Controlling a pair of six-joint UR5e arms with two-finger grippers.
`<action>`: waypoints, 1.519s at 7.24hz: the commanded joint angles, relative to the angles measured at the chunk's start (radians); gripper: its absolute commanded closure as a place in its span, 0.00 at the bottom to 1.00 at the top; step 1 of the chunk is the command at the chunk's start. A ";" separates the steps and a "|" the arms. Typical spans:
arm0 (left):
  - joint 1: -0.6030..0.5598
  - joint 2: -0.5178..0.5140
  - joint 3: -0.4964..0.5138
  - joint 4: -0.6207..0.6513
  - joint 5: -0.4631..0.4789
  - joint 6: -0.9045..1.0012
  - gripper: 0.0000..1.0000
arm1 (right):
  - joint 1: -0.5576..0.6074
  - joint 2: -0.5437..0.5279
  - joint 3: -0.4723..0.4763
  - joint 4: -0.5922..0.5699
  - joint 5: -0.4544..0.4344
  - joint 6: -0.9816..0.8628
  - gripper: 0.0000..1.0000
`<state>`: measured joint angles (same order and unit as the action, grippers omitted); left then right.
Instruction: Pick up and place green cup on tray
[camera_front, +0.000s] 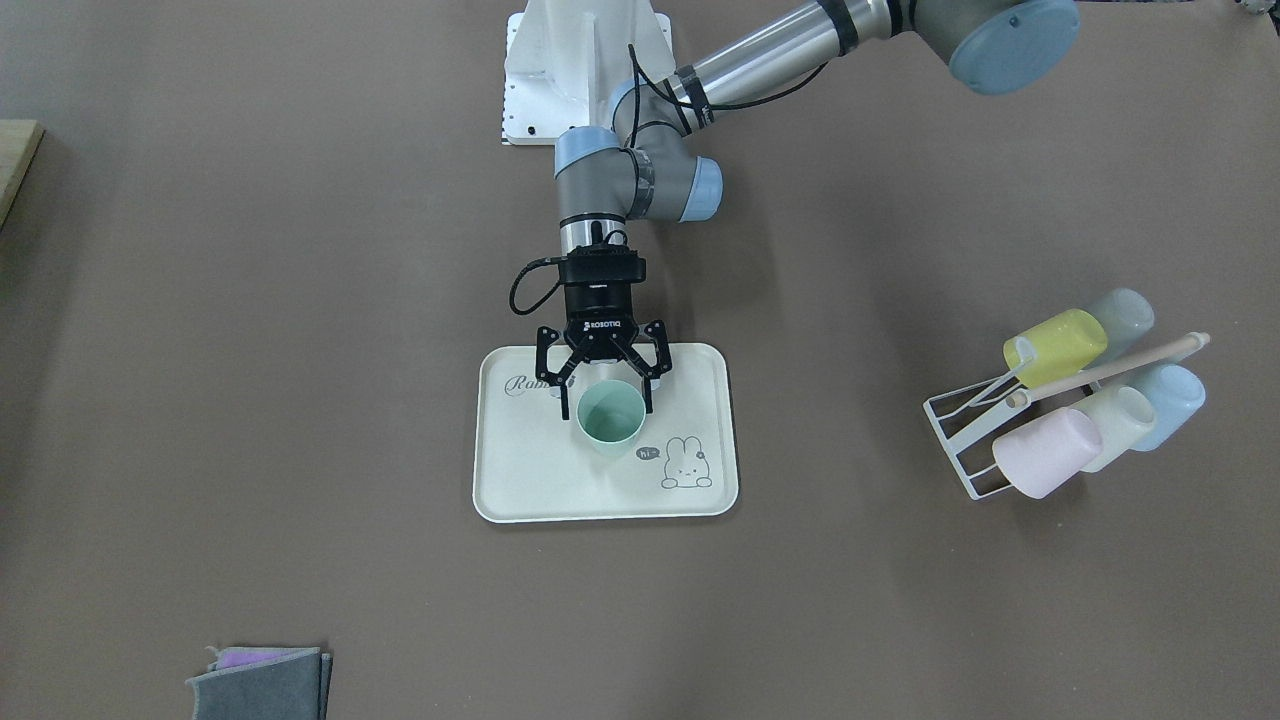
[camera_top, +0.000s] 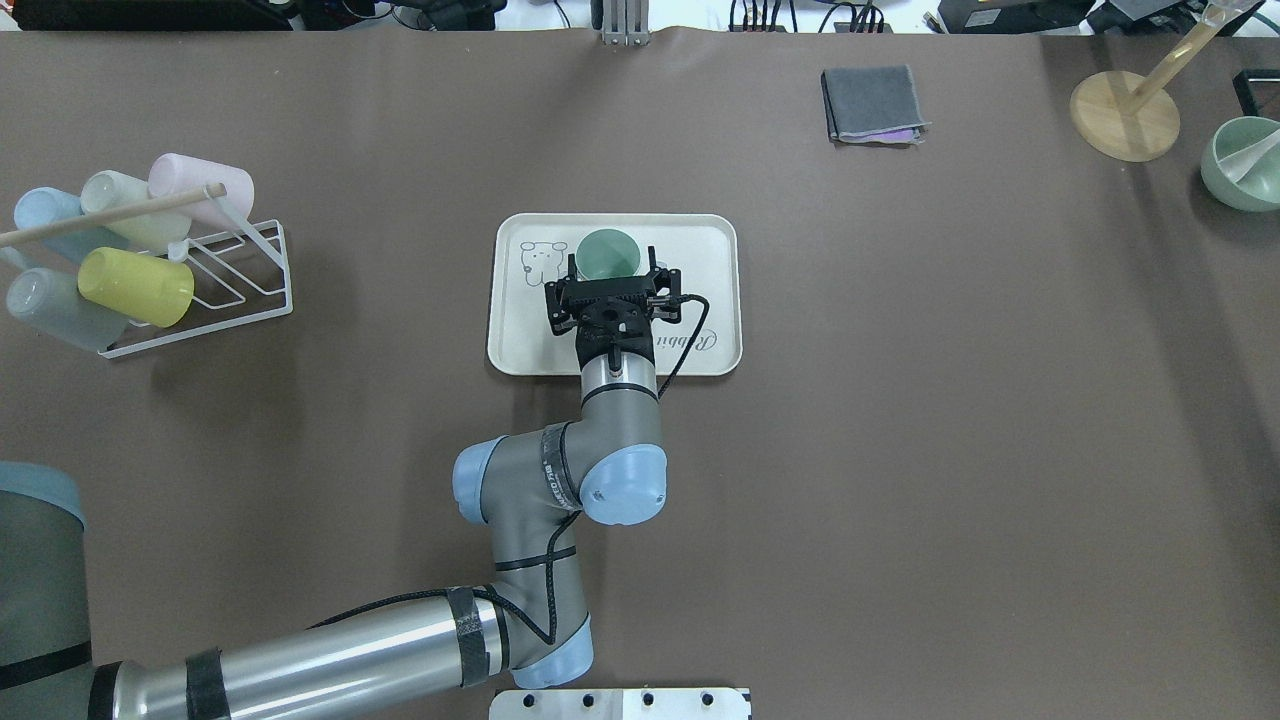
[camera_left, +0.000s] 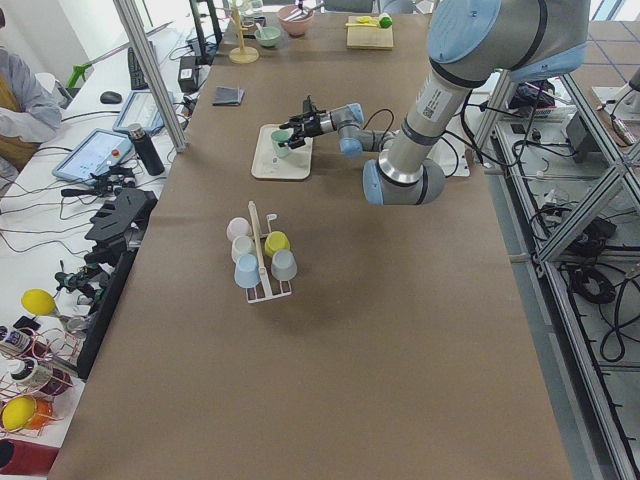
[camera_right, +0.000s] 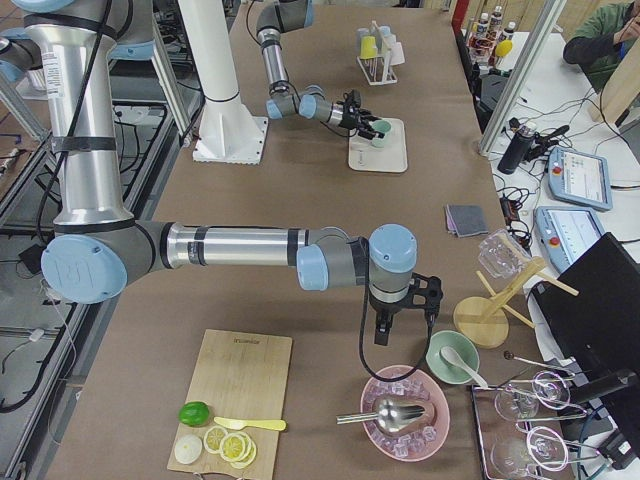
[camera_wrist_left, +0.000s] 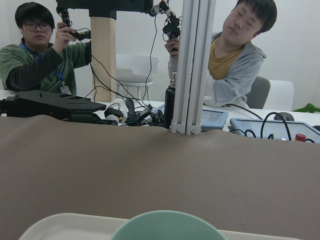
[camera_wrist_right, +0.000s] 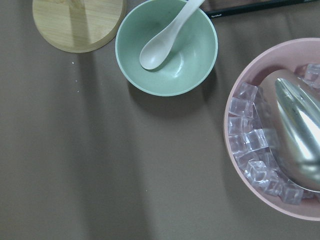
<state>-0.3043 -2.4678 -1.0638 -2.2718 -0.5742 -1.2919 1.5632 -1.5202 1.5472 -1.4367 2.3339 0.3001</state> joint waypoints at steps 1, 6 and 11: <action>-0.038 0.012 -0.019 -0.077 -0.081 0.112 0.01 | 0.000 -0.005 0.001 0.001 -0.004 0.001 0.00; -0.084 0.020 -0.079 -0.080 -0.182 0.172 0.01 | 0.006 -0.008 0.002 0.002 -0.004 -0.001 0.00; -0.341 0.046 -0.192 -0.046 -0.728 0.495 0.01 | 0.017 -0.011 0.002 0.002 -0.004 -0.001 0.00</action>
<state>-0.5617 -2.4228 -1.2435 -2.3374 -1.1265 -0.8577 1.5795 -1.5298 1.5493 -1.4343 2.3301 0.2991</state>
